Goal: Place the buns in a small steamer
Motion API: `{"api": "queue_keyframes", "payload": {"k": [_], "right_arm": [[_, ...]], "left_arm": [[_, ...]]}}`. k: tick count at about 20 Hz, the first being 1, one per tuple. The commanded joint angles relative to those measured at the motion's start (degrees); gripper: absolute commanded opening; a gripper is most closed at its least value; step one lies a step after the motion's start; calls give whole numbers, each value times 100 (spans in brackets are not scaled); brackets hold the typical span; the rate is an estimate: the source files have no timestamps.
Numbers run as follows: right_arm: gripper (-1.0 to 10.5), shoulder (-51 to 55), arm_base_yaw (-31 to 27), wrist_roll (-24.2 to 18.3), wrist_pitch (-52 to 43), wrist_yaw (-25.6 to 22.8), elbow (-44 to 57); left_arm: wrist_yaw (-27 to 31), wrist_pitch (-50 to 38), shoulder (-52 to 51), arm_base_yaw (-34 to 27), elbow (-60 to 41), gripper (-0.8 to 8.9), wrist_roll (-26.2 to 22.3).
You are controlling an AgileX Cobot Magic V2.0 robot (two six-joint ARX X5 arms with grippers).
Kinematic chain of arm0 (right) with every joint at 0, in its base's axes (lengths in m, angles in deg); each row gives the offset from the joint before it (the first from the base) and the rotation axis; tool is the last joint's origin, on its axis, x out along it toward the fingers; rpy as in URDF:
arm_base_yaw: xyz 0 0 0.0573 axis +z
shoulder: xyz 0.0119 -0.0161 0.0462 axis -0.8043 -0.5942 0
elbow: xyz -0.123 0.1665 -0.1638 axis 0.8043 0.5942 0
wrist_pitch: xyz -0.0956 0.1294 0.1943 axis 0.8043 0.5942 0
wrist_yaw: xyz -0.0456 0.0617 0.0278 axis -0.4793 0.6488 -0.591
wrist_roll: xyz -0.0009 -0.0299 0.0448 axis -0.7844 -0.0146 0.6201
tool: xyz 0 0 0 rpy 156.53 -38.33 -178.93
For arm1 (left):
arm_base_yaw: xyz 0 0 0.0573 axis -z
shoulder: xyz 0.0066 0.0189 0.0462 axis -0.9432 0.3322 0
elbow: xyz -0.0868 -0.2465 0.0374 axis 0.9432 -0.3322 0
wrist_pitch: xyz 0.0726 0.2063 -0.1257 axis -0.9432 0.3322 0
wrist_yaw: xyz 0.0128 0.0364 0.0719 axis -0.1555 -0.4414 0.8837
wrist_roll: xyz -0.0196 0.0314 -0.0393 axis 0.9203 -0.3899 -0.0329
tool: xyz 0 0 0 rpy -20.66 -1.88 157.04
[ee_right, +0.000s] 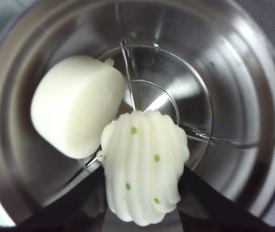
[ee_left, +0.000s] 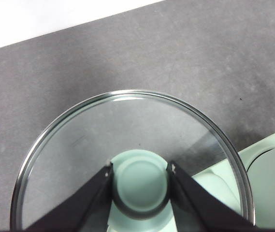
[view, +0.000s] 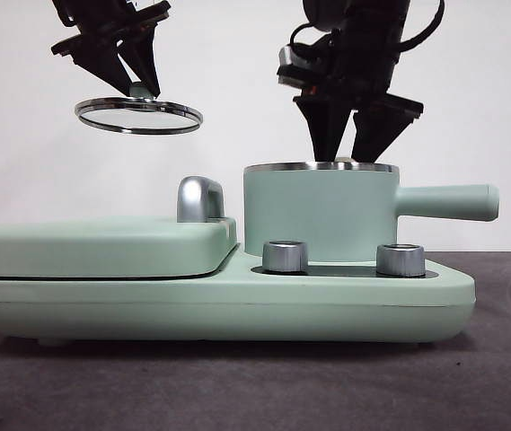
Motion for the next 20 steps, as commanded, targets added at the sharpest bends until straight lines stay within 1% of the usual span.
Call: {"api": "queue_keyframes", "payload": {"k": [1,4,9,12,14,15,17,20], "right_arm": [[190,-210,35,-66,-15,-13,-133],[191,-236,31,-66,-35,-203,-133],[201,-247,33,-66,2,-190,-133],[276,-256,35,-61,42,-192,-133],[285,-256,35,-59,50,-190,-133],[312,-256,33,-55,50,-192,-133],[407,-256,35,-33,48,-192,-133],[411,-254,35,-33,-2,-192,-140]], "left_arm": [[-11,-131,20,22,240,144,20],[-13,-129,20,22,240,144,22],[-11,-129,20,22,240,144,22],[-11,-129,20,22,240,144,24],[-11,-129,20,22,240,144,22],[-11,-129,20,22,240,144,22],[-11,-131,20,22,240,144,22],[-11,-129,20,22,240,144,22]]}}
